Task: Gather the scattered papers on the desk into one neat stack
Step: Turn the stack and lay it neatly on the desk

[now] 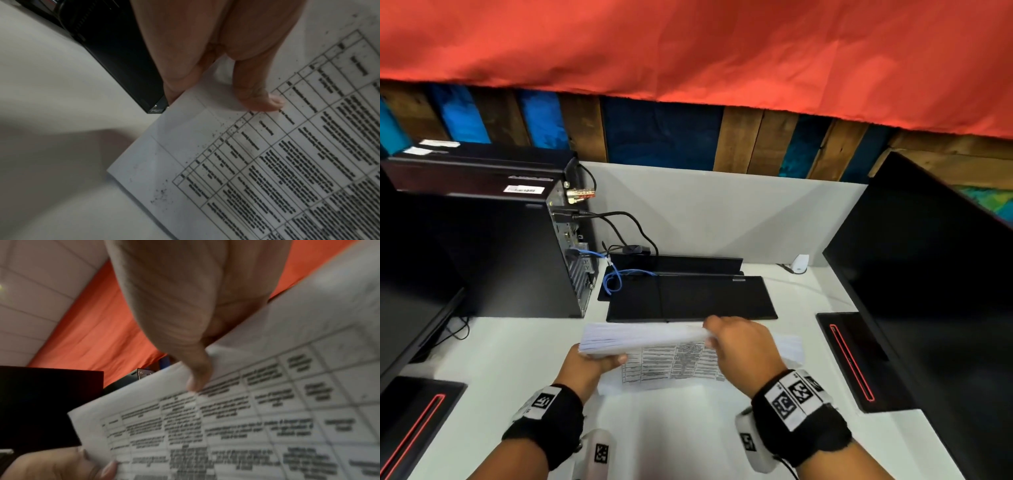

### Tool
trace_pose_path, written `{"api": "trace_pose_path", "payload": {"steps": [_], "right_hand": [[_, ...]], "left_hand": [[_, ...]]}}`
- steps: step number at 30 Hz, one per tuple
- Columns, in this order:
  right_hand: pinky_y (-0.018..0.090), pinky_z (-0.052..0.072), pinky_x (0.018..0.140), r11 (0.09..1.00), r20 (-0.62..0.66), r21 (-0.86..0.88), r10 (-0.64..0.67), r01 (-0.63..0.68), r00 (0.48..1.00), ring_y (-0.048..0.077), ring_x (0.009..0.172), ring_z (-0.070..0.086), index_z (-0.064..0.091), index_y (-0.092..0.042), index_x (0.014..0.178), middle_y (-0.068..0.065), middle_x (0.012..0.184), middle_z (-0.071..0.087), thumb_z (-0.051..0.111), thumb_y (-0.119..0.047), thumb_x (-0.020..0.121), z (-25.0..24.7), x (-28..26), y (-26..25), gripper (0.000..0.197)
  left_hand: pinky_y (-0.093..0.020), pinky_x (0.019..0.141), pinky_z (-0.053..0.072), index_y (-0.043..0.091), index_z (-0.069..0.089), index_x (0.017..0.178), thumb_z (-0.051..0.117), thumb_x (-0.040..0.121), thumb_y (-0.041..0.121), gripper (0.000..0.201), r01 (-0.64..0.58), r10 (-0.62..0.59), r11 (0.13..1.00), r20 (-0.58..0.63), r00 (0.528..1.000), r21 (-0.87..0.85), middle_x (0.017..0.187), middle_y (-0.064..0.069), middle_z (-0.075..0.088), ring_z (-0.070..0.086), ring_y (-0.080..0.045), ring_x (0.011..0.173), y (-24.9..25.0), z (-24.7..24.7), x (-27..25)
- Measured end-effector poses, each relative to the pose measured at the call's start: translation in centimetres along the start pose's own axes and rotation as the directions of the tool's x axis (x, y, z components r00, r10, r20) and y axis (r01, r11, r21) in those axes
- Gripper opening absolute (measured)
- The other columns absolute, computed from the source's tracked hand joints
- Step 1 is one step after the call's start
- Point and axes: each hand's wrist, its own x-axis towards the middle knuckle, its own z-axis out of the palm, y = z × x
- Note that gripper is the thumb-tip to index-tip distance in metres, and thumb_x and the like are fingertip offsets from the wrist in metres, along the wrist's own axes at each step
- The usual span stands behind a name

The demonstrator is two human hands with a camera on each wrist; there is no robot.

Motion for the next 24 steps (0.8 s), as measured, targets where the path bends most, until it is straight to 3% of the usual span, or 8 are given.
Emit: {"api": "trace_pose_path", "payload": {"steps": [4,7,9,13,15,18,21,24], "right_hand": [[0.021,0.029,0.046,0.990,-0.059,0.022,0.138,-0.137,0.989,0.021,0.050,0.063,0.056,-0.023,0.074,-0.003,0.057,0.065,0.065,0.002,0.054,-0.8,-0.5,0.8,0.033],[0.026,0.038,0.054,0.932,-0.086,0.206,0.321,-0.298,0.943,0.025,0.064,0.065,0.062,-0.023,0.085,0.001,0.066,0.068,0.060,-0.011,0.080,-1.6,-1.7,3.7,0.014],[0.030,0.048,0.059,0.817,-0.041,0.417,0.454,-0.398,0.890,0.025,0.069,0.065,0.064,-0.023,0.086,-0.004,0.066,0.064,0.061,-0.014,0.086,-1.7,-2.7,6.3,0.009],[0.030,0.048,0.075,0.436,0.115,0.739,0.669,-0.513,0.735,0.022,0.080,0.060,0.067,-0.010,0.090,-0.001,0.078,0.059,0.072,-0.003,0.080,-0.1,-5.1,10.9,0.013],[0.023,0.043,0.071,0.369,0.169,0.740,0.707,-0.562,0.687,0.015,0.085,0.051,0.064,-0.004,0.086,-0.004,0.080,0.054,0.073,-0.003,0.080,1.2,-6.5,13.0,0.011],[0.021,0.041,0.066,0.295,0.257,0.681,0.761,-0.670,0.596,0.020,0.084,0.054,0.061,-0.006,0.080,-0.001,0.076,0.058,0.071,-0.005,0.082,3.4,-8.3,15.6,0.010],[0.024,0.041,0.079,0.295,0.304,0.558,0.798,-0.776,0.521,0.026,0.098,0.060,0.067,0.002,0.101,0.012,0.095,0.065,0.071,-0.011,0.082,5.7,-10.1,17.6,0.023],[0.026,0.039,0.077,0.269,0.356,0.467,0.815,-0.842,0.458,0.031,0.104,0.061,0.065,-0.003,0.098,0.014,0.095,0.062,0.067,-0.013,0.083,7.2,-11.8,18.7,0.018]], "left_hand": [[-0.042,0.099,0.046,0.012,0.067,0.104,0.081,0.065,-0.005,0.045,-0.062,0.063,0.998,-0.050,0.997,0.016,0.097,-0.001,0.076,0.066,-0.025,0.102,0.2,1.4,0.3],[-0.040,0.105,0.036,0.013,0.035,0.142,0.079,0.069,-0.006,0.087,0.031,-0.031,1.000,-0.123,0.992,0.001,0.141,-0.013,0.046,0.044,-0.029,0.129,-0.6,3.0,0.2],[-0.041,0.099,0.036,0.017,0.023,0.147,0.085,0.066,0.007,0.102,0.185,-0.186,0.982,-0.007,0.983,-0.039,0.145,-0.011,0.041,0.046,-0.026,0.125,-1.1,4.9,-0.6],[-0.038,0.088,0.044,0.020,0.053,0.121,0.087,0.038,0.058,0.098,0.358,-0.386,0.923,0.371,0.845,0.144,0.119,-0.008,0.068,0.063,-0.021,0.101,-2.0,9.8,-2.5],[-0.038,0.077,0.054,0.008,0.057,0.118,0.078,0.066,0.042,0.066,0.381,-0.405,0.913,0.407,0.819,0.142,0.108,-0.018,0.071,0.066,-0.027,0.088,-2.3,12.6,-2.7],[-0.036,0.058,0.057,0.001,0.058,0.092,0.059,0.093,0.011,0.010,0.330,-0.396,0.915,0.368,0.841,0.232,0.067,-0.007,0.068,0.066,-0.018,0.058,-2.4,15.9,-2.7],[-0.038,0.055,0.059,0.001,0.053,0.076,0.057,0.093,0.004,0.017,0.310,-0.429,0.881,0.329,0.841,0.356,0.062,-0.012,0.064,0.067,-0.021,0.050,-4.0,18.4,-2.3],[-0.051,0.068,0.060,0.005,0.049,0.069,0.061,0.090,0.010,0.025,0.275,-0.481,0.809,0.314,0.819,0.520,0.078,-0.024,0.067,0.071,-0.039,0.072,-5.8,20.5,-2.4]]}}
